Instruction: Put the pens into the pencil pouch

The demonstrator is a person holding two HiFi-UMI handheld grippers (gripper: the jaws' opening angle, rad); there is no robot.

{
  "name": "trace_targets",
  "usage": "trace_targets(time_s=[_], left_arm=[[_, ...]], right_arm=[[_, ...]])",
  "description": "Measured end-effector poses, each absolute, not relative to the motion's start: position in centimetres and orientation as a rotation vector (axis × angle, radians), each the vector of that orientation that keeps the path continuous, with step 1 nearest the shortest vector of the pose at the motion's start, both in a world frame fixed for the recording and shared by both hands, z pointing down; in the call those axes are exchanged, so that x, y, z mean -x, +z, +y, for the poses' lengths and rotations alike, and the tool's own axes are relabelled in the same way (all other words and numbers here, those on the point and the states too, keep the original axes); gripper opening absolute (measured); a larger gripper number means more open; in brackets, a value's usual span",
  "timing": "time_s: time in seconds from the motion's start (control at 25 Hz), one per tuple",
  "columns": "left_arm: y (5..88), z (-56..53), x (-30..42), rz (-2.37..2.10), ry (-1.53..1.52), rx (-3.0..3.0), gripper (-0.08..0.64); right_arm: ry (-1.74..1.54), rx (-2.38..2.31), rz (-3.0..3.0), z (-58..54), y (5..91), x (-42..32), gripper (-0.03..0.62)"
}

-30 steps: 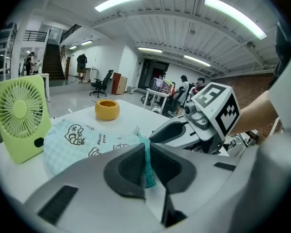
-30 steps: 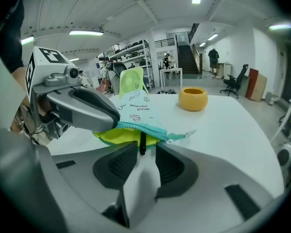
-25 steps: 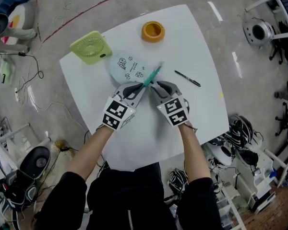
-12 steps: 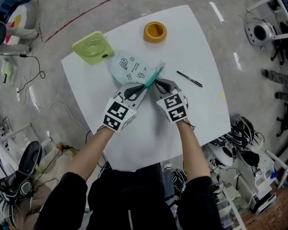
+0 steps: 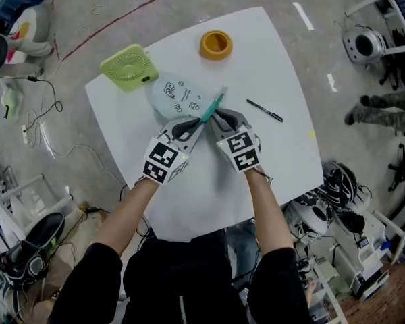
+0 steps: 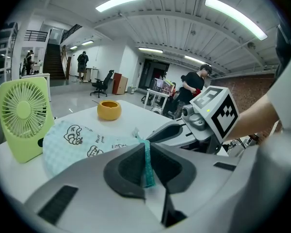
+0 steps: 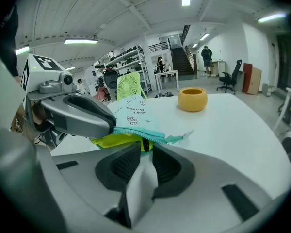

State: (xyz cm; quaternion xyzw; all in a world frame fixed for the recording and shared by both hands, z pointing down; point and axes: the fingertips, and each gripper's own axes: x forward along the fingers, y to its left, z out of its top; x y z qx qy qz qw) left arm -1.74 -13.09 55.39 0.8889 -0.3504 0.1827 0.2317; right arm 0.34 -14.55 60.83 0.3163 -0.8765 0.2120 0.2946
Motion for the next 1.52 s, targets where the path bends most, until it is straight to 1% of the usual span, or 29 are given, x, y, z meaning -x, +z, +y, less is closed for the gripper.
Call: trace_targets(time_s=[0.12, 0.2, 0.56, 0.8, 1.04, 1.16, 1.44, 1.52], left_arm=[[55.5, -13.3, 1.6, -0.975, 0.504, -2.439, 0.049], [55.5, -13.4, 1.4, -0.98, 0.502, -2.437, 0.049], [55.9, -13.4, 1.5, -0.992, 0.503, -2.427, 0.049], [56.2, -13.6, 1.5, -0.993, 0.516, -2.419, 0.049], [56.4, -13.9, 1.4, -0.999, 0.519, -2.411, 0.049], [56.5, -13.9, 1.5, -1.0, 0.519, -2.405, 0.049], [56.5, -13.7, 1.5, -1.001, 0.525, -2.399, 0.049], [56.7, -13.7, 1.6, -1.0, 0.527, -2.399, 0.049]], right_arm=[[0.563, -0.853, -2.318, -14.0, 60.8, -1.9, 0.1], [0.546, -0.872, -2.298, -13.4, 60.8, -3.6, 0.1], [0.476, -1.089, -2.108, -13.6, 61.0, -16.1, 0.104], [0.462, -1.146, -2.015, -14.2, 61.4, -21.5, 0.11], [0.484, -1.126, -1.995, -14.7, 62.8, -22.9, 0.13], [0.494, -1.101, -1.978, -14.8, 63.5, -23.1, 0.152], [0.523, -1.091, -1.972, -14.8, 64.4, -23.5, 0.147], [0.531, -1.084, -1.977, -14.6, 64.5, -23.1, 0.117]])
